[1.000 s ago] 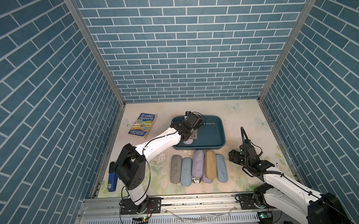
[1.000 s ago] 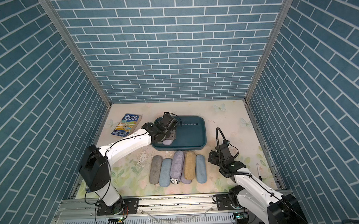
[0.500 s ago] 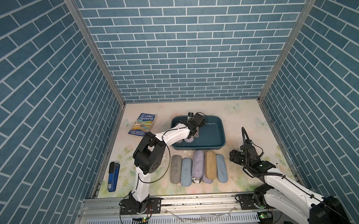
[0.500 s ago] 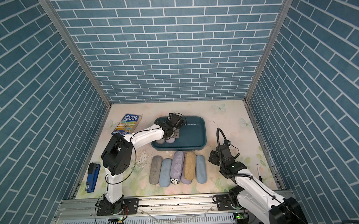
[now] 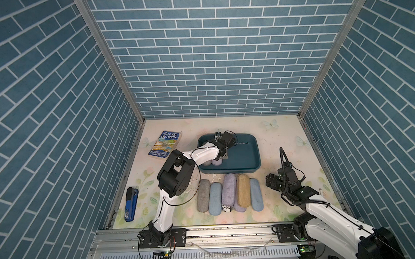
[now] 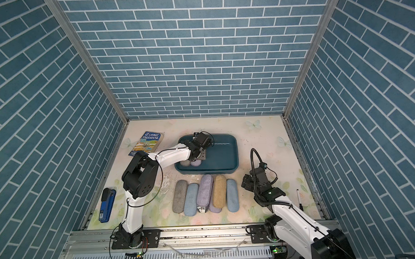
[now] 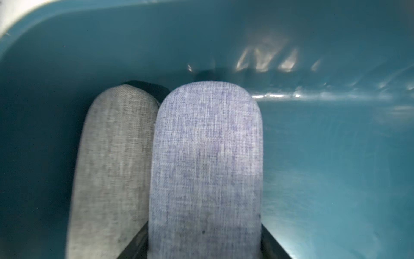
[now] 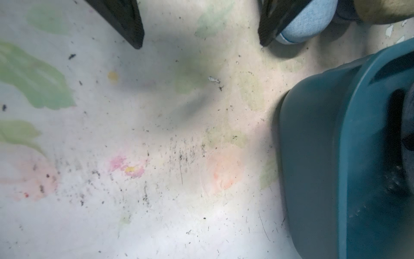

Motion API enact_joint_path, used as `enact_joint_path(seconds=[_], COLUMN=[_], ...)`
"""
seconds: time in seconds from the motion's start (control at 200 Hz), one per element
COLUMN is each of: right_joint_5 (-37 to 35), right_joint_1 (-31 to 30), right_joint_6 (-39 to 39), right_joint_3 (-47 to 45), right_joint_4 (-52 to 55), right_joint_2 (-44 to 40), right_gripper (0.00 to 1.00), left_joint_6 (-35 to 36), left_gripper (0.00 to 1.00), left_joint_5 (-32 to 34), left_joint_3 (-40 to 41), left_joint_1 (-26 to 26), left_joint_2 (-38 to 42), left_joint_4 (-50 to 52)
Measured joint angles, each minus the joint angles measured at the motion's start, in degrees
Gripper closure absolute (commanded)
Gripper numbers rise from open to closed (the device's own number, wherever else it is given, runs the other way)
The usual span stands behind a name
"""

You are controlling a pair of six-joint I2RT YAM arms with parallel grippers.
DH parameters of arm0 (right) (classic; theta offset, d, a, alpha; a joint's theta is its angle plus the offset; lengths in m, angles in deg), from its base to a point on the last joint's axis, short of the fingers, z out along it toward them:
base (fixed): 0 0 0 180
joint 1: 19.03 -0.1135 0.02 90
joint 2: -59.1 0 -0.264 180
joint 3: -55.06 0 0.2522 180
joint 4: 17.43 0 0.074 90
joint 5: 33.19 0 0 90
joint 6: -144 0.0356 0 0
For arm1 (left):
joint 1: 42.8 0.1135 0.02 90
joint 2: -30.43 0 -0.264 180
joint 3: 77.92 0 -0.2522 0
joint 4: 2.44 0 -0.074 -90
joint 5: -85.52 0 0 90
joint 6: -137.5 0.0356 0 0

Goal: Put the glasses cases into the storage boxes
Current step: Place the glasses case in the storage box.

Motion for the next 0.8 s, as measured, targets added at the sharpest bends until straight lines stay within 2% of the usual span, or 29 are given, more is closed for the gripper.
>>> enact_joint_path(seconds=[0.4,0.575,0.705,0.8], right_joint_5=[-0.07,-0.07,-0.07,-0.09], right_joint_1=[0.00,0.00,0.00,0.00], right_joint_6=[0.00,0.02,0.00,0.00], right_joint_3=[0.00,0.00,0.00,0.00], right_joint_4=[0.00,0.00,0.02,0.09], right_joint_2=[0.00,0.00,-0.35,-0.63], right_gripper=[0.19,0.18,0.18,0.18], left_joint_6=[-1.22,-1.25,-1.25,-1.27], left_gripper=[0.22,0.21,0.21,0.21], left_joint_5=[-0.50,-0.92,-1.95,-2.95], left_joint_3=[0.00,0.00,0.26,2.23], left_joint_1=[0.02,0.02,0.02,-0.11], left_joint_2=[-0.48,0.07,3.28,8.66], left_joint_4=[-0.50,-0.48,-0.57,-1.18])
